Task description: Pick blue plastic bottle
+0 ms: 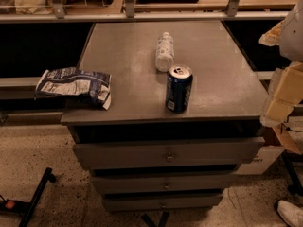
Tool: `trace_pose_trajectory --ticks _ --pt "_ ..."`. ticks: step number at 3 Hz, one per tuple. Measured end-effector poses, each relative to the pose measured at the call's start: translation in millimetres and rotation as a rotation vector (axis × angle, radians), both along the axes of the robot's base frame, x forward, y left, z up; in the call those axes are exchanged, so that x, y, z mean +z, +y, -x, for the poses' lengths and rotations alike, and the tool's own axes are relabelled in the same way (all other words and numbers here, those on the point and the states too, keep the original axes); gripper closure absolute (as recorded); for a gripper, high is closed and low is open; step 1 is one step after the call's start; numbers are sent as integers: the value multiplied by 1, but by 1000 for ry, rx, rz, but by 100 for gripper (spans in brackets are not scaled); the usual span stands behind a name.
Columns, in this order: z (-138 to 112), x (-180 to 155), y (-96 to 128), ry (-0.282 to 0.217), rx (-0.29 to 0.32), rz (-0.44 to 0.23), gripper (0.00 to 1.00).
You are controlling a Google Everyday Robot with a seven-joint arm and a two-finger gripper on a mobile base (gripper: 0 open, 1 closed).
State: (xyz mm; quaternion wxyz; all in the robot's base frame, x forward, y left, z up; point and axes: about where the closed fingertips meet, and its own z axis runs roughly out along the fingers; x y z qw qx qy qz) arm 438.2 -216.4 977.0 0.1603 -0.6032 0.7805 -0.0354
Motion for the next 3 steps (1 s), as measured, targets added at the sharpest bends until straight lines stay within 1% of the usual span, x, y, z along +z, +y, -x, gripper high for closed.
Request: trace_pose_trajectory --ticks 1,2,3 --pt "0 0 0 0 0 0 0" --pt "-8 8 7 -23 5 -15 0" --pt "-27 25 23 -70 -22 -32 0"
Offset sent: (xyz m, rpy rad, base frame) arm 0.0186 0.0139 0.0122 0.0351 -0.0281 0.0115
